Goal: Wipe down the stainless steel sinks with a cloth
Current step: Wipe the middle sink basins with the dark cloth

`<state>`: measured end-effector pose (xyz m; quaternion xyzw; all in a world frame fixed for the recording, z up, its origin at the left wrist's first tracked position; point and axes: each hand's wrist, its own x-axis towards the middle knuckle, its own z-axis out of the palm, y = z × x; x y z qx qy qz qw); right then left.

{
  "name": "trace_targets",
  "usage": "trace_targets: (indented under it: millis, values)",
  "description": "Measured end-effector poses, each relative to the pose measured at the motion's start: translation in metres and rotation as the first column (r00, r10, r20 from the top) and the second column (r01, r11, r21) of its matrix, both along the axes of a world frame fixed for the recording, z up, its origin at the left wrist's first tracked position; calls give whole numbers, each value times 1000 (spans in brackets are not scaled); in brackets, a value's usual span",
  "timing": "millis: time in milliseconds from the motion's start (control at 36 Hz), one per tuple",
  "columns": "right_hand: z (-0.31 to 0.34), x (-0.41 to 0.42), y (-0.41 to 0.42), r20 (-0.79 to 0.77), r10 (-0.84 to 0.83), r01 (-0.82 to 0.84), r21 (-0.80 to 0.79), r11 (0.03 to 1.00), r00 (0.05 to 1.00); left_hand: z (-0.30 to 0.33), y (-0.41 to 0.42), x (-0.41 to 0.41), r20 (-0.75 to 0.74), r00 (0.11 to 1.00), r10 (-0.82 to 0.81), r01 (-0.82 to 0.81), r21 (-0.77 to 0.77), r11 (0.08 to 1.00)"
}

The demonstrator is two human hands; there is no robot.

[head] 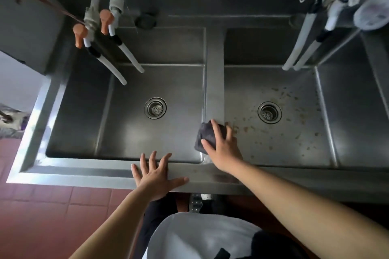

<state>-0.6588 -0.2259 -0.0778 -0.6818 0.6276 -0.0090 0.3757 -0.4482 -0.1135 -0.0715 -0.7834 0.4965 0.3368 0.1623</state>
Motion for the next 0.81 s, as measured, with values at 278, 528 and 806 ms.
trace_targets:
  millis: [278,528,806]
  values:
    - [34,-35,-22,154,-212,171,244,955,965,17,-2,-3,-53,998,46,-47,-22,999]
    - [79,-48,-39,-188,108,-104,29,994,976,42,-21,-15,-368,841,396,-509,-292,810]
    - [110,40,-8,-172,204,-258,-409,875,964,85,-68,-31,-800,-306,516,-641,574,509]
